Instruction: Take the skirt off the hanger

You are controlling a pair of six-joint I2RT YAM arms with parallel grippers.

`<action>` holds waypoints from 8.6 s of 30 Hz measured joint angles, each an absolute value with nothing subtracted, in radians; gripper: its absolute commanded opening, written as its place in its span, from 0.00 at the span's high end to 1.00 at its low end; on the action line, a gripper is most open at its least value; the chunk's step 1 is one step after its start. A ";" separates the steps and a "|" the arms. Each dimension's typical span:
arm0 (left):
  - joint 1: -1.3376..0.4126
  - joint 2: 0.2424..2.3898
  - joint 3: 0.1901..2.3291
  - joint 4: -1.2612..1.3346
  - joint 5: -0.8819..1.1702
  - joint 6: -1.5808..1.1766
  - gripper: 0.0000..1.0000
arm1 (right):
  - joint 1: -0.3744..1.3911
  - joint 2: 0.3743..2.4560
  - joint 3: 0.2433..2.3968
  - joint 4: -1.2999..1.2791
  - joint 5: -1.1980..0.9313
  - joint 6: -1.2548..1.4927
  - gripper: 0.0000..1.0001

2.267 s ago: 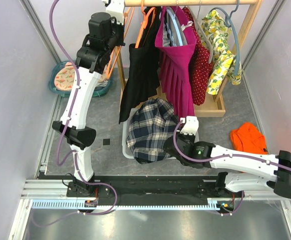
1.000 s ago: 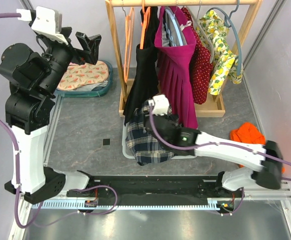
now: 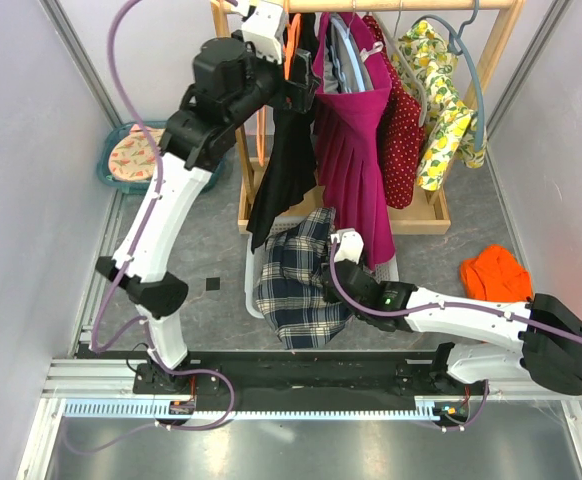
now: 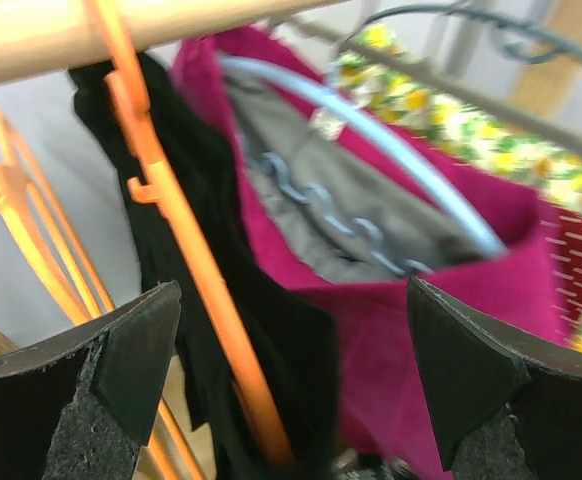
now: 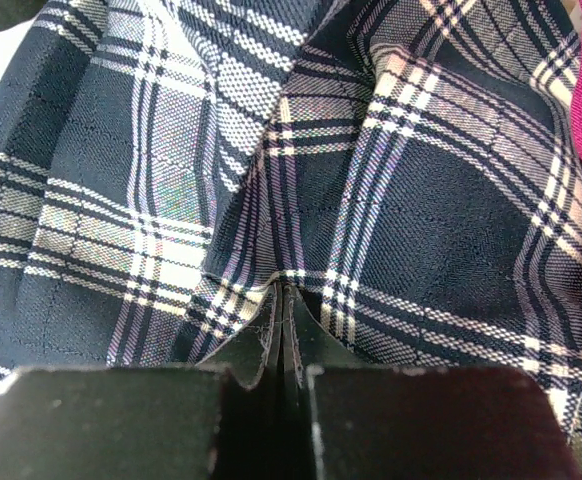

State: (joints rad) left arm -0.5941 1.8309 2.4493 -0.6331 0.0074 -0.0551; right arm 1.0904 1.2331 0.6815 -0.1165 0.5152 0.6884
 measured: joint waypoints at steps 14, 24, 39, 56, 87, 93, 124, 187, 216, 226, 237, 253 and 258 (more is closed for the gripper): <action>-0.594 1.924 2.491 -0.572 -0.157 0.020 0.58 | 1.091 1.192 0.682 -0.154 0.536 0.690 0.92; -0.592 1.927 2.431 -0.580 -0.152 0.050 0.28 | 1.091 1.047 0.794 -0.281 0.612 0.654 0.87; -0.563 1.927 2.398 -0.599 -0.144 0.073 0.98 | 1.091 0.984 0.873 -0.353 0.694 0.609 0.89; -0.568 1.878 2.453 -0.643 -0.151 0.126 0.98 | 1.091 0.938 0.878 -0.361 0.698 0.609 0.71; -0.574 1.163 2.169 -1.053 0.319 0.152 0.98 | 1.091 0.975 1.430 -0.270 0.789 0.350 0.32; -0.575 1.087 2.136 -1.095 0.379 0.153 0.98 | 1.091 0.983 1.466 -0.132 0.752 0.359 0.31; -0.575 1.083 2.074 -1.129 0.403 0.152 0.98 | 0.997 1.195 1.597 -0.054 0.677 0.353 0.33; -0.615 1.132 2.078 -1.155 0.418 0.175 0.98 | 0.998 1.171 1.645 -0.274 0.388 0.296 0.17; -0.615 1.077 2.122 -1.221 0.714 0.205 0.98 | 0.998 1.115 1.869 -0.612 -0.046 -0.097 0.07; -0.615 1.081 2.120 -1.239 0.709 0.205 0.98 | 0.997 1.126 1.852 -0.635 -0.265 -0.067 0.10; -0.615 1.076 2.120 -1.208 0.710 0.205 0.98 | 0.995 1.138 1.852 -0.698 -0.369 -0.054 0.88; -0.612 1.064 2.072 -1.148 0.722 0.204 0.72 | 1.000 1.250 2.026 -0.832 -0.417 -0.066 1.00; -0.611 1.074 2.048 -1.128 0.733 0.204 0.91 | 1.001 1.277 2.023 -0.831 -0.423 -0.061 1.00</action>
State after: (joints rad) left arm -0.6113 1.0737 2.0483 -1.1278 0.7334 0.2035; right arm 1.0012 1.2774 2.0228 -0.8314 -0.4229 -0.0608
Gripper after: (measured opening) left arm 0.236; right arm 0.200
